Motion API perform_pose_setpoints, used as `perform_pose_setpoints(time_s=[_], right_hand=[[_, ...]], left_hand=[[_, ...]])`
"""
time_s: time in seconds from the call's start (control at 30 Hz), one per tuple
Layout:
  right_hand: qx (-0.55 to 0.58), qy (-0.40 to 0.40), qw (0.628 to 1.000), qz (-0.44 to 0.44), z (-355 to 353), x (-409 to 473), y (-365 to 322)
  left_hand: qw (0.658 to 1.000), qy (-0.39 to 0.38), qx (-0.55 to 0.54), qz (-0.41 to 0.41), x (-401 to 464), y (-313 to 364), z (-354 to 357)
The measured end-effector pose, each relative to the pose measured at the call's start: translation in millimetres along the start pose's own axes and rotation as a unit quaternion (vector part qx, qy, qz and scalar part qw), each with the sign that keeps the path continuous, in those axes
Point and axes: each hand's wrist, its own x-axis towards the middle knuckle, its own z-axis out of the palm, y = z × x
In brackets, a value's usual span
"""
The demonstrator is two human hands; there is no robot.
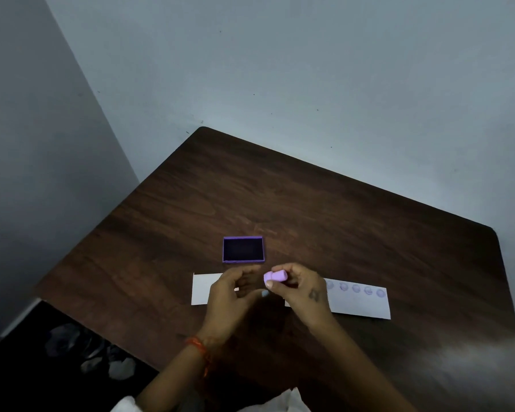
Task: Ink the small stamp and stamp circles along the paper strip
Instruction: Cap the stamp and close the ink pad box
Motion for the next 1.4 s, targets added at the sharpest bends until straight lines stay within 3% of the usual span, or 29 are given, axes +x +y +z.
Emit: perform_pose_setpoints(time_s=[0.13, 0.43, 0.53, 0.7, 0.83, 0.93, 1.07, 1.27, 1.4], right_hand=[[-0.142, 0.016, 0.989, -0.041, 17, 19, 7], [-0.278, -0.034, 0.959, -0.031, 30, 33, 24], [-0.274, -0.031, 0.96, -0.039, 29, 30, 21], [-0.234, 0.062, 0.962, -0.122, 39, 20, 1], [-0.215, 0.032, 0.97, -0.108, 63, 11, -8], [-0.236, -0.003, 0.969, -0.073, 79, 8, -8], [-0.288, -0.032, 0.956, -0.038, 90, 10, -7], [-0.285, -0.035, 0.958, -0.02, 94, 13, -6], [-0.254, -0.026, 0.967, -0.024, 94, 13, -9]], left_hand=[[0.998, 0.023, 0.05, -0.014, 4, -11, -10], [0.996, 0.048, 0.077, -0.022, 5, -22, -23], [0.995, 0.058, 0.077, -0.012, 4, -23, -28], [0.981, 0.145, 0.126, 0.005, 5, -21, -42], [0.957, 0.217, 0.188, -0.034, 6, -23, -53], [0.954, 0.181, 0.213, -0.112, 6, -28, -54], [0.947, 0.138, 0.248, -0.15, 2, -38, -52], [0.947, 0.136, 0.244, -0.159, 4, -39, -52], [0.954, 0.175, 0.216, -0.117, 2, -35, -53]])
